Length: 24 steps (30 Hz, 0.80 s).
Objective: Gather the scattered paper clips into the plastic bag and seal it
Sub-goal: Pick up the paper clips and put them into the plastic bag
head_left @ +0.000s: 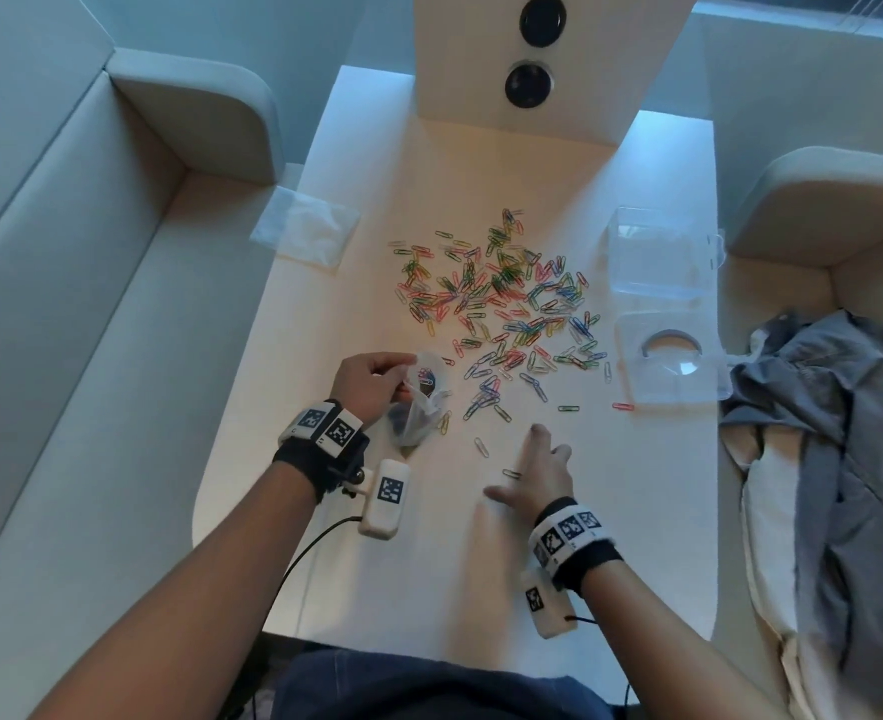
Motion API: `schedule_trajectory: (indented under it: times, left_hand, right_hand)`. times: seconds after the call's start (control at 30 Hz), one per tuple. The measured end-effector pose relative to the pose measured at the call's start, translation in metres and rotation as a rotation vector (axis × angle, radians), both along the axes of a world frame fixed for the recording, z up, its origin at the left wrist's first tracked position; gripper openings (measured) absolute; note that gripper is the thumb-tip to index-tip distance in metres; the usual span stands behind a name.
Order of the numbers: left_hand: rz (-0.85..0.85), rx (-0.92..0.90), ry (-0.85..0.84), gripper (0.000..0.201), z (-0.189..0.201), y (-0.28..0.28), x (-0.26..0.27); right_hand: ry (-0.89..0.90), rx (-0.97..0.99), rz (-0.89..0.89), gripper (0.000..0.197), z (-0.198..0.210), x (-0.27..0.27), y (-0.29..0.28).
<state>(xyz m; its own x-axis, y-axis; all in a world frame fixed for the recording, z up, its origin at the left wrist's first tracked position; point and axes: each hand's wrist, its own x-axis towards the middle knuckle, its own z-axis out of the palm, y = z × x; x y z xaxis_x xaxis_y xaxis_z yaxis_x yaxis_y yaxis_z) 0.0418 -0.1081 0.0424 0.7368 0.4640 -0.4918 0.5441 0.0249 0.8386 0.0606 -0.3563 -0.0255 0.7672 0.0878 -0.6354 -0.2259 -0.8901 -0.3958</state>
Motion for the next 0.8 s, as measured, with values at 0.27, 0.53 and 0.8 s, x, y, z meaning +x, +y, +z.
schedule_trajectory:
  times: [0.27,0.53,0.8]
  left_hand:
    - [0.060,-0.033,-0.004,0.020,-0.007,0.030,-0.017]
    - [0.085,-0.040,-0.007,0.019,-0.006,0.049,-0.017]
    - [0.062,-0.057,-0.008,0.018,-0.004,0.045,-0.002]
  right_hand:
    - [-0.270,0.263,-0.243,0.100,-0.010,0.036,0.071]
    - [-0.413,0.149,0.009,0.057,-0.013,0.092,0.095]
    - [-0.527,0.163,0.161,0.011,-0.011,0.116,0.078]
